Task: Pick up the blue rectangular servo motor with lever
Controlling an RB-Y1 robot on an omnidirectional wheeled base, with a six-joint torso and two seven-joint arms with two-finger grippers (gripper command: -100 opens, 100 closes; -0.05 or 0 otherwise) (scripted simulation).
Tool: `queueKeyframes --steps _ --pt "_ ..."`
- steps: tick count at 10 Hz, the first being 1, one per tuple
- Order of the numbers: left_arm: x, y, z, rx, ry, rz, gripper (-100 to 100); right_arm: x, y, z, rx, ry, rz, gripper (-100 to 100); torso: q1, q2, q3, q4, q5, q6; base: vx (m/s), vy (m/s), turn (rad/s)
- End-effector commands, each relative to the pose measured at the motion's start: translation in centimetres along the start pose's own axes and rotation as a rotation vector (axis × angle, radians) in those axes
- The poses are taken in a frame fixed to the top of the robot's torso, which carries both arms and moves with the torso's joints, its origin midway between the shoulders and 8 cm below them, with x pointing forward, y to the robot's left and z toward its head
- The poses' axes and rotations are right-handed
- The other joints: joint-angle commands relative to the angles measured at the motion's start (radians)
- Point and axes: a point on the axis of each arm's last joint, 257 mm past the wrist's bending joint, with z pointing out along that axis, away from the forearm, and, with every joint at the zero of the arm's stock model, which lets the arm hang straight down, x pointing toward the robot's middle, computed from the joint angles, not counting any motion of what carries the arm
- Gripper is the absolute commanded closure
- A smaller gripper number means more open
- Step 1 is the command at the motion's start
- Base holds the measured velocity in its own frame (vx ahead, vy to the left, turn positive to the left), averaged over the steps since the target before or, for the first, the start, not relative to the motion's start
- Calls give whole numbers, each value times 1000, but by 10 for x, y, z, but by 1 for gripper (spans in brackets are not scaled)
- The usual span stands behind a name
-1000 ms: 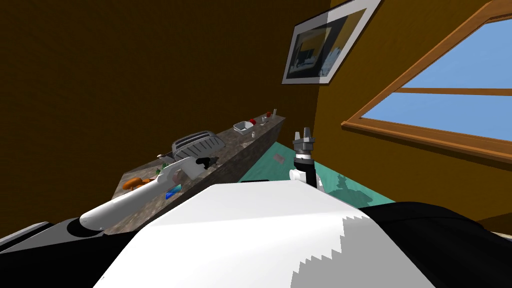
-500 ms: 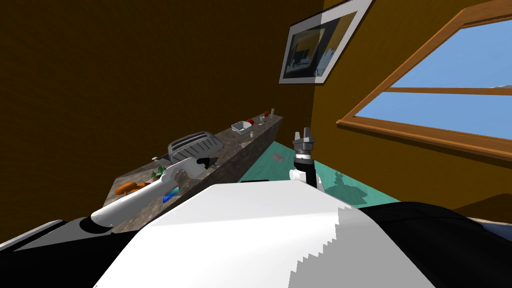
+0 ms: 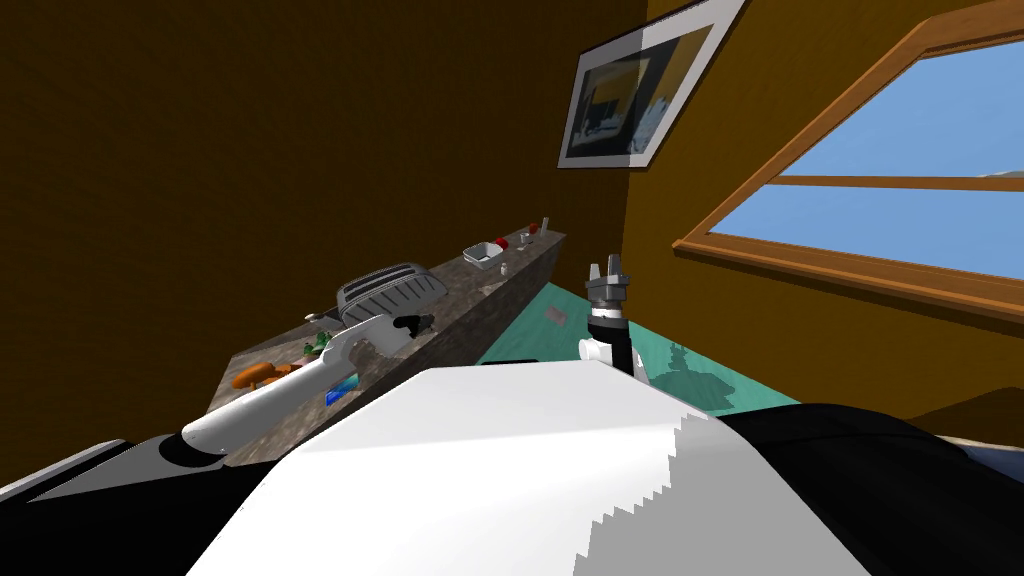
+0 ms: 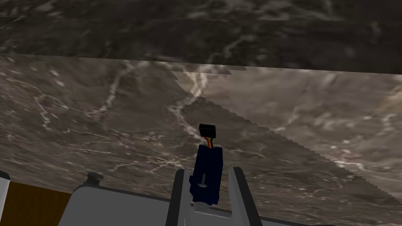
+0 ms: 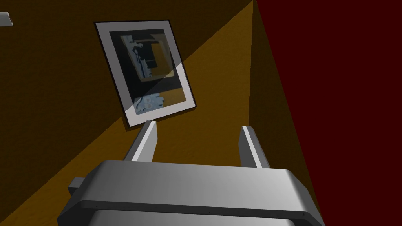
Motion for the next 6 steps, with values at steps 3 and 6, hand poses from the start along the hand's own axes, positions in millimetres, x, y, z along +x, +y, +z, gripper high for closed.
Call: queueKeyframes --steps 3,6 --pt "2 -6 -11 9 5 15 100 0 0 0 0 0 0 0 0 0 0 0 0 -1 7 -6 70" --pt "2 -8 -13 11 6 18 0 0 0 0 0 0 0 0 -1 0 0 0 0 0 7 -6 31"
